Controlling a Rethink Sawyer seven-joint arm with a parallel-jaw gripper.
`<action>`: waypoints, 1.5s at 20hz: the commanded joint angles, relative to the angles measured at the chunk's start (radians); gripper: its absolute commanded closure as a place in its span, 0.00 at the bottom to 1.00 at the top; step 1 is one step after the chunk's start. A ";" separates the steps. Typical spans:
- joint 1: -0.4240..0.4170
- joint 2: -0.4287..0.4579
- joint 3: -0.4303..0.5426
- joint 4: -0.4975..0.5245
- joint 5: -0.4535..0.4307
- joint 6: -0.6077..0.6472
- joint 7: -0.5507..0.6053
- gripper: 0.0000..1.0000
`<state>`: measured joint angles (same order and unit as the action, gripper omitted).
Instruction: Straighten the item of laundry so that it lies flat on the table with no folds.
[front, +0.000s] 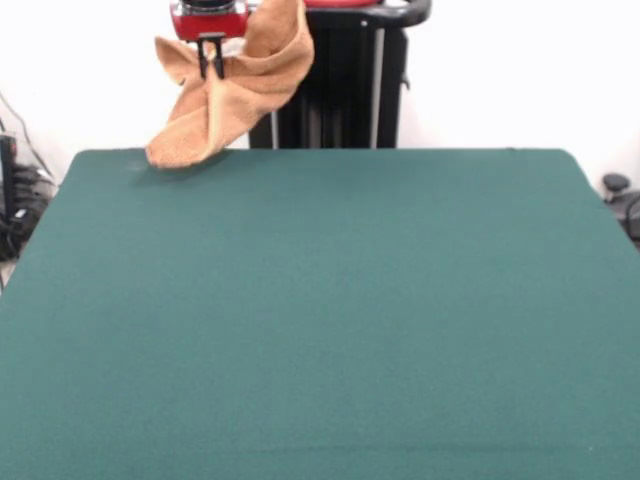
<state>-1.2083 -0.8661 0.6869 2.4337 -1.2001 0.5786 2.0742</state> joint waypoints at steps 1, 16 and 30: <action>-0.008 -0.016 -0.070 0.020 -0.002 -0.131 0.095 1.00; 0.047 -0.057 -0.059 0.018 0.132 -0.146 0.034 1.00; 0.202 0.088 -0.148 -0.138 0.110 -0.134 0.094 1.00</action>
<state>-1.0876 -0.8811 0.5605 2.4245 -1.1123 0.4868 2.0742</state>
